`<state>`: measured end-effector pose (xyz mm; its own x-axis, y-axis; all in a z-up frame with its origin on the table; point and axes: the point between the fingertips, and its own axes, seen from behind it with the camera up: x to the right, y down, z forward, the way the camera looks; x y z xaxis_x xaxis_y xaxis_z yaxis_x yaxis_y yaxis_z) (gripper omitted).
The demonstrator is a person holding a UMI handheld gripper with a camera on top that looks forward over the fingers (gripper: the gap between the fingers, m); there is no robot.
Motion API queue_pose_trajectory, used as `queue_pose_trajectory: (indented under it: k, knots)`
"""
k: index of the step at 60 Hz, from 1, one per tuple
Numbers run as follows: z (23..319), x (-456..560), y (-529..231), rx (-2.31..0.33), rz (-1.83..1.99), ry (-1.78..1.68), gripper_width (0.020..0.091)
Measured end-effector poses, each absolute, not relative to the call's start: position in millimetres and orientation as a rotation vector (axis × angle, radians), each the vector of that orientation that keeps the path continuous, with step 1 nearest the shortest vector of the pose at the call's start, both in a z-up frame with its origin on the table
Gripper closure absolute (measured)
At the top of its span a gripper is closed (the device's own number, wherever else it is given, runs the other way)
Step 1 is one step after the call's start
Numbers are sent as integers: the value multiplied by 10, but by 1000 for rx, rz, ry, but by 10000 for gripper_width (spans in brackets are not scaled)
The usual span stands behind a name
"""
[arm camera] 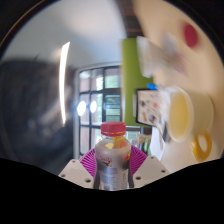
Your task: Pour water
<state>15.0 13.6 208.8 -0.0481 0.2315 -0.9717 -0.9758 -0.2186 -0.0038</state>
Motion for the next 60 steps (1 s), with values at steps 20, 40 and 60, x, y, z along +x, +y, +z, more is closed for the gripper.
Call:
queue_pose_trajectory:
  k: [20, 40, 60]
  knots:
    - [3151, 2112, -298, -1220, 101, 124, 722]
    - [1038, 3552, 415, -1547, -103, 153, 721]
    - [834, 3475, 622, -1563, -107, 92, 719]
